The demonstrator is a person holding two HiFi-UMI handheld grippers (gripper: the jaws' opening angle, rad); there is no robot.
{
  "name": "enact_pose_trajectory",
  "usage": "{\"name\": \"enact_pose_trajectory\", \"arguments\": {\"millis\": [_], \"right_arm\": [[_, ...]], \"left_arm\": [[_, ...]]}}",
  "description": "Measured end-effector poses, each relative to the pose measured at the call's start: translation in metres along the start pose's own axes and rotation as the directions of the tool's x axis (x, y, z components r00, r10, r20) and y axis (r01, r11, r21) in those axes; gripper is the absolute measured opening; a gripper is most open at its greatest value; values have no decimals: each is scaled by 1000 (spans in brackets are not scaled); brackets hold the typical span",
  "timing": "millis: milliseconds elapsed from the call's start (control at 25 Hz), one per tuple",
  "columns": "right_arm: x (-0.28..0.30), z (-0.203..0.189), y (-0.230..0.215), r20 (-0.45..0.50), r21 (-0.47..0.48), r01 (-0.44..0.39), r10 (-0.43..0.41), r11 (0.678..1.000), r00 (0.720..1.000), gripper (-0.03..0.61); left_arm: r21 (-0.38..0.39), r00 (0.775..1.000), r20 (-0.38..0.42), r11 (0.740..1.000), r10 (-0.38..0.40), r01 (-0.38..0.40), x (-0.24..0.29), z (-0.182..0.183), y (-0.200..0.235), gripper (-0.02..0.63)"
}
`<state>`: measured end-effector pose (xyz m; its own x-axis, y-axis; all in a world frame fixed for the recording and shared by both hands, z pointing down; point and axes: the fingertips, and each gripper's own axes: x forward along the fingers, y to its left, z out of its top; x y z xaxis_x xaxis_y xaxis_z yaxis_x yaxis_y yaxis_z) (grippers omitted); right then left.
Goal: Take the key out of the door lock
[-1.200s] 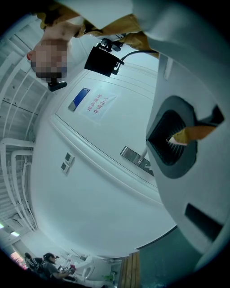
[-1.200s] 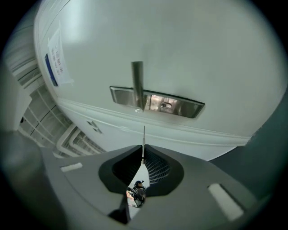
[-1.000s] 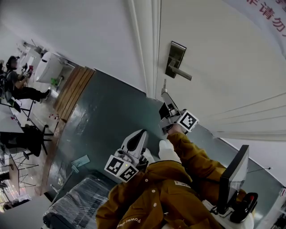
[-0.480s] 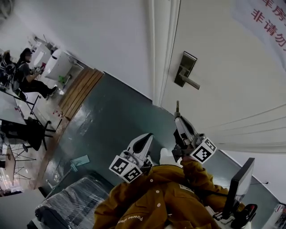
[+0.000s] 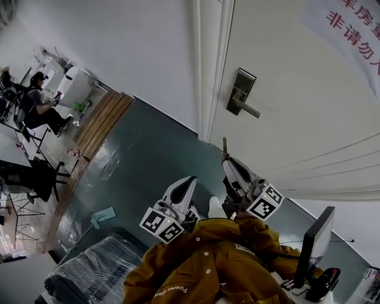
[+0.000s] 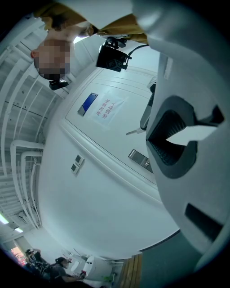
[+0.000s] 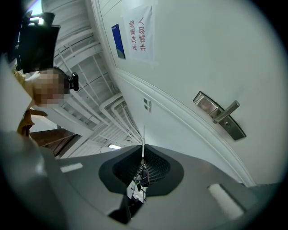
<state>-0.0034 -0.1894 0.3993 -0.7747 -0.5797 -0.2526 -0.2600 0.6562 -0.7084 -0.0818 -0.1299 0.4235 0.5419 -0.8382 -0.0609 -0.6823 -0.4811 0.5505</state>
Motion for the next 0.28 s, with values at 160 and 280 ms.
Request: {"name": "enact_pose_trajectory", "arguments": {"millis": [160, 280], "right_arm": [[0, -3, 6, -17, -15, -5, 5, 1000, 1000, 28], [0, -5, 9, -25, -20, -8, 7, 1000, 1000, 28]], "left_arm": [[1, 1000, 7, 1000, -1, 1, -2, 1, -3, -2], [1, 1000, 14, 1000, -2, 2, -3, 2, -5, -2]]}}
